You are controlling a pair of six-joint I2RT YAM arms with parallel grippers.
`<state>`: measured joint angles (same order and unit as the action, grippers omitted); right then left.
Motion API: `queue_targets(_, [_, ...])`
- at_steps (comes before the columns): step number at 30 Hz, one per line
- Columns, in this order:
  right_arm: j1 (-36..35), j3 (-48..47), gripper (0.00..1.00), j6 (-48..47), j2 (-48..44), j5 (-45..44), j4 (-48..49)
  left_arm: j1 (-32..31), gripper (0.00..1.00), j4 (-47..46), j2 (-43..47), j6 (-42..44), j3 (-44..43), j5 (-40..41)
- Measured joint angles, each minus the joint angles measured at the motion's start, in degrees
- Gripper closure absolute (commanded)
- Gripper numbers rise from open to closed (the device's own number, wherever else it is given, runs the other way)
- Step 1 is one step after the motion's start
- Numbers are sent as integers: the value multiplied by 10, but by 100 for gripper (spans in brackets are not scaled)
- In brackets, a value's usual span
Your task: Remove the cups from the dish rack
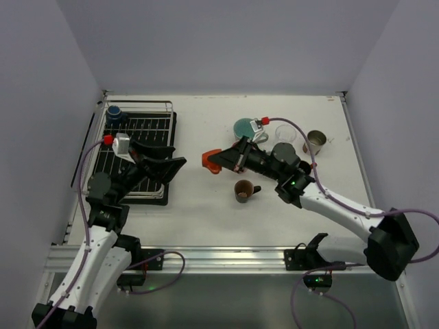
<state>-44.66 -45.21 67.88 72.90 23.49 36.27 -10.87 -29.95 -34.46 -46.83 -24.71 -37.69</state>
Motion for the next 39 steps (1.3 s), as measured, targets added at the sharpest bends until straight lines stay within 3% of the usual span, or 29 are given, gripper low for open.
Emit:
queue_targets(2, [20,14,100,-47,-54,-28,-86,0,0,82,10,49,-43,22])
queue_targets(6, [26,24,100,-157,-176,-115,-283,0,0,229,18,152,-123,87])
queue_targets(10, [24,53,100,-232,-293,-249,-476,0,0,341,30,232,-136,158])
queue_targets(16, [60,86,100,-277,-294,-383,-630,0,0,430,30,280,-130,210])
queue_targets(22, [79,102,100,-281,-179,-406,-647,0,0,453,57,294,-129,225])
queue_targets(33, [83,94,98,-285,-16,-405,-586,0,0,459,62,299,-129,243])
queue_targets(39, [83,84,68,-286,6,-400,-568,0,0,468,34,298,-129,295])
